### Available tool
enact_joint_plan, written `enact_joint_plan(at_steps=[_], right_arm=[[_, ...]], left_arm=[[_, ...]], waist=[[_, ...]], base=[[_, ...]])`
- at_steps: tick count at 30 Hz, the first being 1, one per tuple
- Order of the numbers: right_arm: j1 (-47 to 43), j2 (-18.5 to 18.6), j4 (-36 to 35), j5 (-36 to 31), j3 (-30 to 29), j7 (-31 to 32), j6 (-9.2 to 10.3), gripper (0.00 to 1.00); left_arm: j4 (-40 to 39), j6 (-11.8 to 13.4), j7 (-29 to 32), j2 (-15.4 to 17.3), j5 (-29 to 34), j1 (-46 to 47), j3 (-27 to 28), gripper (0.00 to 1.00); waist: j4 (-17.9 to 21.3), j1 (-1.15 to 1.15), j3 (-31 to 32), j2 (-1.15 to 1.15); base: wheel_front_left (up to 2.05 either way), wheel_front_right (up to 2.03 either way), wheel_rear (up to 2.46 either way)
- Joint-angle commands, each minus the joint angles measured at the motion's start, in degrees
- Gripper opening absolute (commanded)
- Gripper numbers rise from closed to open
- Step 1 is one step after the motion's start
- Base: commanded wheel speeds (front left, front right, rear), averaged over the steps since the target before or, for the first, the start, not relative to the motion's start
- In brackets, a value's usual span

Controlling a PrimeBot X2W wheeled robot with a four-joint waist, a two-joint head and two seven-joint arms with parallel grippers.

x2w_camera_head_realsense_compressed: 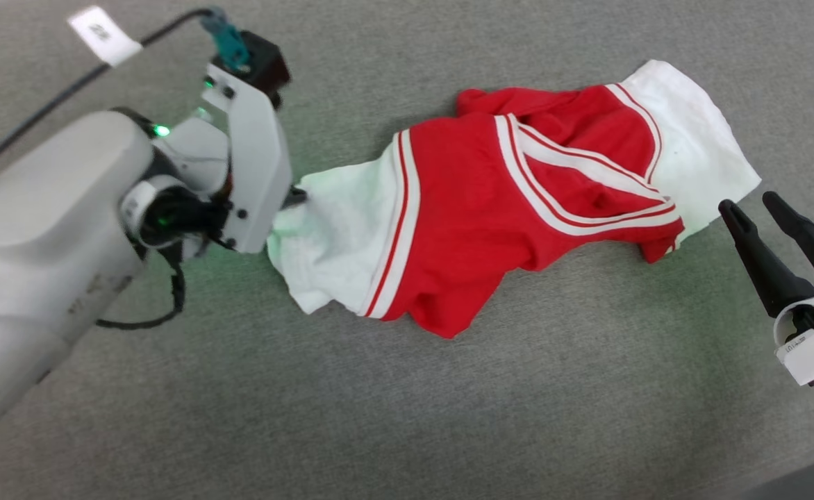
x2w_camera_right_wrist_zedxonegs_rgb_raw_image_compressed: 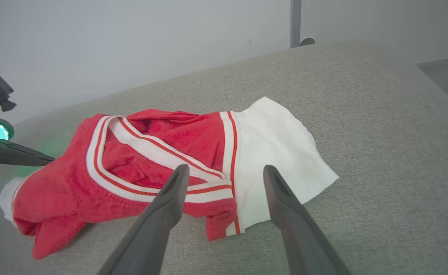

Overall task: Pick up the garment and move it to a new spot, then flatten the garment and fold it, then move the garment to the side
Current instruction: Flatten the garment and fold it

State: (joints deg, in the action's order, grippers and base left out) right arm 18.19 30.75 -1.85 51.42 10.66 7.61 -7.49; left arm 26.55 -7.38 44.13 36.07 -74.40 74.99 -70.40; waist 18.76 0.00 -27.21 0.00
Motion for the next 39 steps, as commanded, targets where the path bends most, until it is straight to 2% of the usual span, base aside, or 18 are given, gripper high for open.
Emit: enact_joint_plan(at_steps=[1,5,15,20,26,30,34,39], right_arm=[[-0.2,-0.2,-0.3,-0.4,-0.3,0.2,0.00,1.00],[-0.1,-0.5,-1.0,-1.3,-0.9,1.5,0.00,1.00],[-0.6,-0.7,-2.6,-3.0,-2.7,5.1,0.00,1.00],[-1.3,-1.0,-3.5,-3.7,-3.8,7.2,0.00,1.00],[-2.7,-1.5,-4.7,-4.5,-5.4,9.4,0.00,1.00],[-3.8,-1.9,-5.7,-4.9,-6.6,10.5,0.00,1.00],[-4.4,-2.3,-6.9,-5.3,-7.5,11.8,0.00,1.00],[-4.7,-2.7,-8.0,-5.6,-8.2,13.2,0.00,1.00]], left_arm=[[0.0,-0.2,0.4,-0.6,-0.1,-2.5,-1.7,0.00],[-1.0,-0.1,-4.5,-0.4,1.2,0.4,-1.6,0.00],[-3.3,-0.1,-28.1,3.8,7.6,8.5,-2.0,0.00],[-7.7,-0.1,-39.4,6.3,12.7,9.2,-2.8,0.00],[-20.5,-0.1,-42.0,12.9,22.6,1.0,-3.0,0.00],[-24.7,0.0,-45.3,16.9,28.8,-6.9,-3.0,0.00],[-24.6,0.0,-48.8,18.2,30.6,-13.9,-2.9,0.00],[-26.2,0.0,-51.2,17.1,34.2,-20.8,-3.1,0.00]], waist=[[-0.8,0.00,0.6,0.00],[-2.6,0.00,1.6,0.00],[-8.0,0.00,4.8,0.00],[-10.6,0.00,6.5,0.00],[-12.8,0.00,7.8,0.00],[-14.1,0.00,8.2,0.00],[-15.0,0.00,8.5,0.00],[-15.4,0.00,8.6,0.00]], base=[[0.00,0.00,0.00],[0.00,0.00,0.00],[0.00,0.00,0.00],[0.00,0.00,0.00],[0.00,0.00,0.00],[0.00,0.00,0.00],[0.00,0.00,0.00],[0.00,0.00,0.00]])
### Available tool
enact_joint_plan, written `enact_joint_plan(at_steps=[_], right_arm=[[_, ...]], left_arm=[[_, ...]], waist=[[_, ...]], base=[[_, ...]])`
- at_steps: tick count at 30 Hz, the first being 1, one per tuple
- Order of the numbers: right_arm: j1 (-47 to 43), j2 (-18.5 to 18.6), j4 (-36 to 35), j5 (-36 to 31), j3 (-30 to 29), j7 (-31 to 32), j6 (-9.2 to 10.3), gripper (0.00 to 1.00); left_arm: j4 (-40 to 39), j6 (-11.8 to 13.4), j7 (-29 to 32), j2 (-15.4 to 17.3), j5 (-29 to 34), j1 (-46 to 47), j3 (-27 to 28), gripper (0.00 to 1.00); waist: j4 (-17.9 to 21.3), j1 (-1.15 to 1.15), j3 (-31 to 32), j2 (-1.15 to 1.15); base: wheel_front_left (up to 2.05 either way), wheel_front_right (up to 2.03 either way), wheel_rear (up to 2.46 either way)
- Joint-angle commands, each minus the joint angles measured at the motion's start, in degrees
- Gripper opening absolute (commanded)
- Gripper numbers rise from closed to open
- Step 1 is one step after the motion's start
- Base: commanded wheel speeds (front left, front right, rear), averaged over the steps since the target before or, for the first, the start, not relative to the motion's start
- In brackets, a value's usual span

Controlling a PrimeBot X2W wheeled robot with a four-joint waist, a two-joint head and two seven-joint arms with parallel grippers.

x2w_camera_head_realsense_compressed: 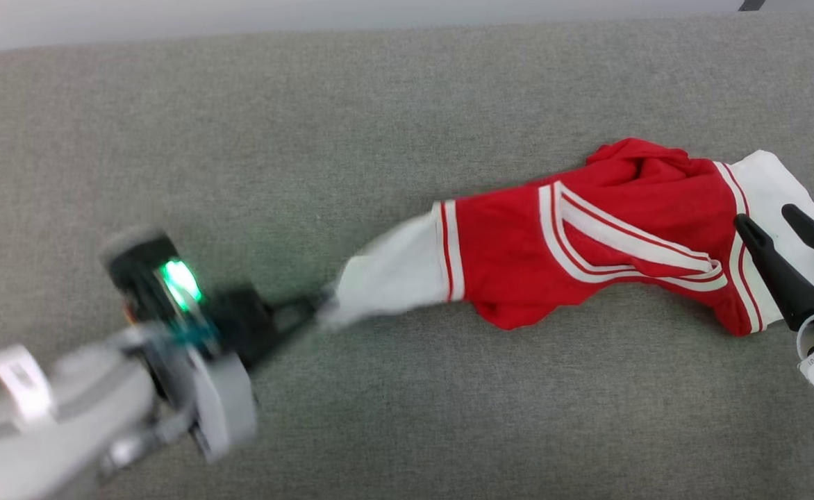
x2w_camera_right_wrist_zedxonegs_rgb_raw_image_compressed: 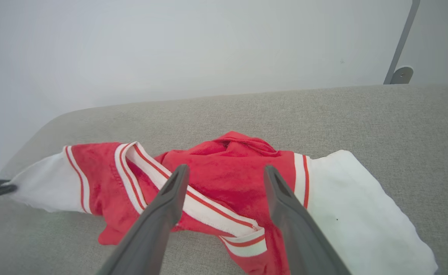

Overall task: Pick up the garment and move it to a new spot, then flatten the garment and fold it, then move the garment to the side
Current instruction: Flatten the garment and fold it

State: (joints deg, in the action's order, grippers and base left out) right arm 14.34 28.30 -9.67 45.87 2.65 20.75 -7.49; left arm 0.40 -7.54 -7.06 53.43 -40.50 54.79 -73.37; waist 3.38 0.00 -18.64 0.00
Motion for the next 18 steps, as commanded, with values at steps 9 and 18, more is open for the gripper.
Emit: enact_joint_plan(at_steps=[9,18], right_arm=[[-1.9,-1.5,-1.0,-0.5,-0.3,0.9,0.00,1.00],[-2.4,-2.2,-1.3,-0.8,-0.5,1.4,0.00,1.00]], left_arm=[[-3.2,0.1,5.7,-1.8,9.8,-14.3,0.0,0.00],[0.7,0.1,2.9,0.6,-4.6,-10.4,0.3,1.00]], waist=[[0.4,0.00,-0.1,0.00],[0.3,0.00,1.1,0.00]], base=[[0.00,0.00,0.00],[0.00,0.00,0.00]])
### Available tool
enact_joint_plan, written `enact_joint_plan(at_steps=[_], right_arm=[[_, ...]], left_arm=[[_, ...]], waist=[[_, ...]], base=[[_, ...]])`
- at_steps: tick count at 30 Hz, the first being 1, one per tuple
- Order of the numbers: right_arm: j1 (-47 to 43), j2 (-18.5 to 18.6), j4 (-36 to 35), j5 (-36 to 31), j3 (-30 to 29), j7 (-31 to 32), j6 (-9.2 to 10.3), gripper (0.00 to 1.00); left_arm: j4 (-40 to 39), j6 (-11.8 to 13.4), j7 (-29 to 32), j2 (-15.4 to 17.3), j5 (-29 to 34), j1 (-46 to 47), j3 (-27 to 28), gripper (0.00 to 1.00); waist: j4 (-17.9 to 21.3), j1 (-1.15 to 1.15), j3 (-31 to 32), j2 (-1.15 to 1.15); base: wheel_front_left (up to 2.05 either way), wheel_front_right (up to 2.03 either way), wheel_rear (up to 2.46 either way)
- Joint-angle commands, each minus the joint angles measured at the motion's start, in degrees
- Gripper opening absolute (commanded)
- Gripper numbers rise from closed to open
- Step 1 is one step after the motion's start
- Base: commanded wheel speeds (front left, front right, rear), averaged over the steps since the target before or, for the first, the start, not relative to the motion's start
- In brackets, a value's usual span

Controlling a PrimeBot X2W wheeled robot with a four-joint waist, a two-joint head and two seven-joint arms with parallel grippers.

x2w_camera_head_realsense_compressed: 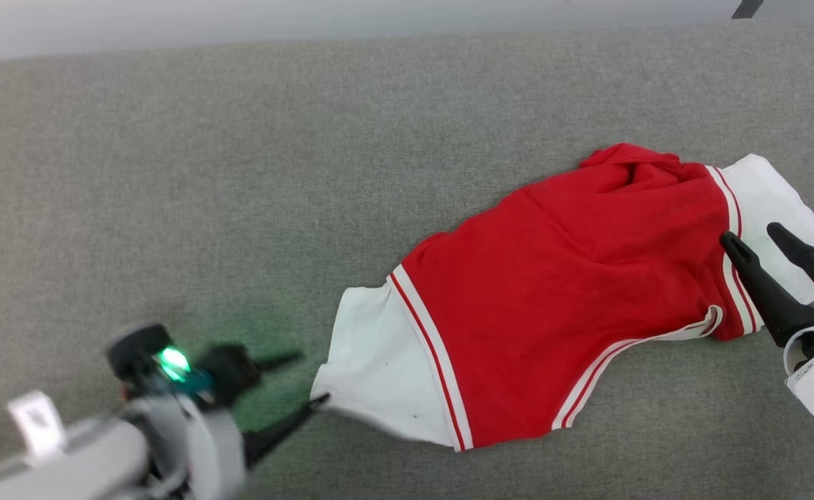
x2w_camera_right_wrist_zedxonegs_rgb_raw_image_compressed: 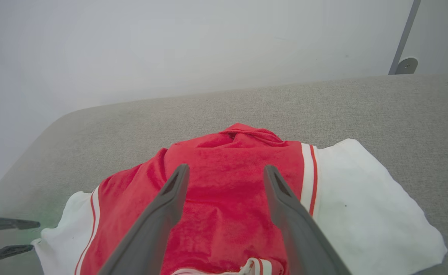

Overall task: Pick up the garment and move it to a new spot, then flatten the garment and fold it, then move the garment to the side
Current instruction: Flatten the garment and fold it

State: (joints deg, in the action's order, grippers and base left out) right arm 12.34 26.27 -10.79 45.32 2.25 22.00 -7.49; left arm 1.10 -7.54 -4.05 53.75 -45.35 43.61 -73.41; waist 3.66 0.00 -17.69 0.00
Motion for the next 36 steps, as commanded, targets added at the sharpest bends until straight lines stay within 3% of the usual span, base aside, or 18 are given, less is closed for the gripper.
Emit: enact_joint_plan(at_steps=[1,7,10,11,12,13,21,27,28,29,30,36], right_arm=[[-0.5,-0.3,-0.3,-0.2,-0.2,0.0,0.00,1.00],[-1.2,-0.5,-0.4,0.0,-0.5,-0.2,0.00,1.00],[-1.0,-0.7,-0.4,-0.1,-0.5,-0.3,0.00,1.00],[-1.0,-0.7,-0.4,-0.1,-0.5,-0.3,0.00,1.00],[-0.4,-0.9,-0.6,-0.1,-0.1,-0.3,0.00,1.00],[-0.1,-0.9,-0.6,-0.1,0.1,-0.3,0.00,1.00],[1.1,-0.7,-0.5,0.2,0.8,-0.9,0.00,1.00],[1.0,-0.6,-0.2,0.5,0.6,-1.7,0.00,1.00],[1.1,-0.6,-0.1,0.5,0.6,-1.8,0.00,1.00],[1.2,-0.5,-0.1,0.5,0.7,-1.8,0.00,1.00],[1.4,-0.5,0.0,0.5,0.7,-1.9,0.00,1.00],[1.4,-0.5,0.3,0.4,0.6,-2.0,0.00,1.00]], left_arm=[[-0.2,0.1,0.2,1.3,-2.0,1.9,0.6,1.00],[-1.7,0.1,7.0,5.4,-17.2,7.7,2.0,1.00],[-0.9,0.1,15.5,3.5,-26.5,10.6,2.0,1.00],[-0.9,0.1,15.5,3.5,-26.5,10.6,2.0,1.00],[1.2,0.1,20.7,1.6,-32.1,12.2,2.3,1.00],[2.4,0.1,23.1,0.5,-33.5,13.2,2.2,1.00],[10.0,0.1,33.1,-7.0,-37.4,17.2,1.5,1.00],[12.2,0.1,34.9,-10.1,-37.1,17.4,0.9,1.00],[12.3,0.1,35.4,-10.5,-37.1,17.3,0.8,0.75],[12.2,0.1,35.7,-10.7,-36.7,17.2,0.6,0.29],[12.2,0.1,35.8,-10.8,-36.8,17.1,0.5,0.00],[12.9,0.1,34.4,-8.7,-36.5,20.5,1.9,0.00]], waist=[[0.1,0.00,0.3,0.00],[0.3,0.00,0.5,0.00],[0.3,0.00,0.3,0.00],[0.3,0.00,0.3,0.00],[0.5,0.00,-0.1,0.00],[0.7,0.00,-0.3,0.00],[2.4,0.00,-2.6,0.00],[3.1,0.00,-3.7,0.00],[3.1,0.00,-3.8,0.00],[3.1,0.00,-3.9,0.00],[3.1,0.00,-3.9,0.00],[2.4,0.00,-3.6,0.00]], base=[[0.00,0.00,0.00],[0.00,0.00,0.00],[0.00,0.00,0.00],[0.00,0.00,0.00],[0.00,0.00,0.00],[0.00,0.00,0.00],[0.00,0.00,0.00],[0.00,0.00,0.00],[0.00,0.00,0.00],[0.00,0.00,0.00],[0.00,0.00,0.00],[0.00,0.00,0.00]])
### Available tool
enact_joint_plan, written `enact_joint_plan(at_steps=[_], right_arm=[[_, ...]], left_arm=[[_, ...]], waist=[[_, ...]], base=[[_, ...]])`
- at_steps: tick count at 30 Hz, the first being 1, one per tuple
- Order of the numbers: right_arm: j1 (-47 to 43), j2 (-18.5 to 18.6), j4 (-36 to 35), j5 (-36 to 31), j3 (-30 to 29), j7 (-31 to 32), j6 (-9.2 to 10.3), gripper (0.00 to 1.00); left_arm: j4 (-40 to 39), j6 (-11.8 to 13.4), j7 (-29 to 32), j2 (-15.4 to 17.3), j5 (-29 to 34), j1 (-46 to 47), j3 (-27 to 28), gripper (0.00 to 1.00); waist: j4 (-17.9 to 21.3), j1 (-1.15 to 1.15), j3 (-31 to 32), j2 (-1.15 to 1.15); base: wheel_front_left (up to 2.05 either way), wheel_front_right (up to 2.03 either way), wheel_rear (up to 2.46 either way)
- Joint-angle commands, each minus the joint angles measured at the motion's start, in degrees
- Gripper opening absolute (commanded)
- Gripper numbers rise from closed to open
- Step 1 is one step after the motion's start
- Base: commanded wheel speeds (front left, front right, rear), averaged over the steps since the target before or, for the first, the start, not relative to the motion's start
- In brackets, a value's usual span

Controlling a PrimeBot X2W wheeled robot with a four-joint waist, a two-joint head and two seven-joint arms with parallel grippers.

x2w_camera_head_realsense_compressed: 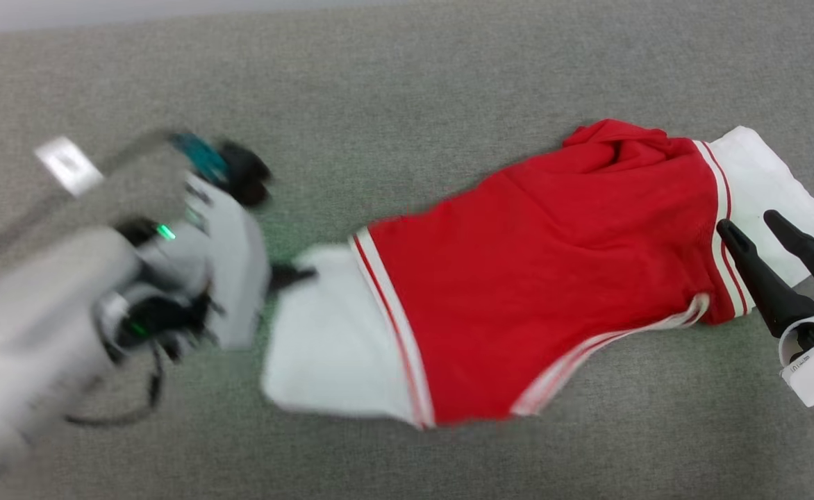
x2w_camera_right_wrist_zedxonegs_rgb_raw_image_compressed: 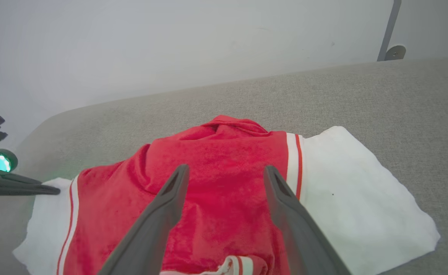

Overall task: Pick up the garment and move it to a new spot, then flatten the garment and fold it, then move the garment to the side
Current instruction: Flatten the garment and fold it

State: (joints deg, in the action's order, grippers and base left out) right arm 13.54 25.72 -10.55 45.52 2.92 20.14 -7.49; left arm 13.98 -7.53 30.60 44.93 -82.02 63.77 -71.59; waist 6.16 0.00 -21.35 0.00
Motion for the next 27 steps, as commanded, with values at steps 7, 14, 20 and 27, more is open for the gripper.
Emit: enact_joint_plan(at_steps=[7,14,20,27], right_arm=[[0.5,0.0,0.4,0.4,0.2,-0.5,0.00,1.00],[1.4,0.9,0.3,0.2,1.0,-0.4,0.00,1.00],[1.8,4.1,1.4,-3.0,4.7,0.6,0.00,1.00],[2.9,11.5,3.1,-6.1,14.0,2.8,0.01,1.00]], left_arm=[[6.0,0.1,0.1,3.4,1.0,6.6,2.8,0.00],[14.0,0.1,-0.1,2.9,3.3,9.0,2.5,0.00],[15.9,0.1,-4.9,1.4,3.3,6.6,2.5,0.75],[13.1,0.1,-17.7,1.6,5.1,2.1,2.6,1.00]], waist=[[-0.9,0.00,0.1,0.00],[-0.4,0.00,-0.8,0.00],[-0.3,0.00,0.0,0.00],[-2.6,0.00,3.6,0.00]], base=[[0.00,0.00,0.00],[0.00,0.00,0.00],[0.00,0.00,0.00],[0.00,0.00,0.00]])
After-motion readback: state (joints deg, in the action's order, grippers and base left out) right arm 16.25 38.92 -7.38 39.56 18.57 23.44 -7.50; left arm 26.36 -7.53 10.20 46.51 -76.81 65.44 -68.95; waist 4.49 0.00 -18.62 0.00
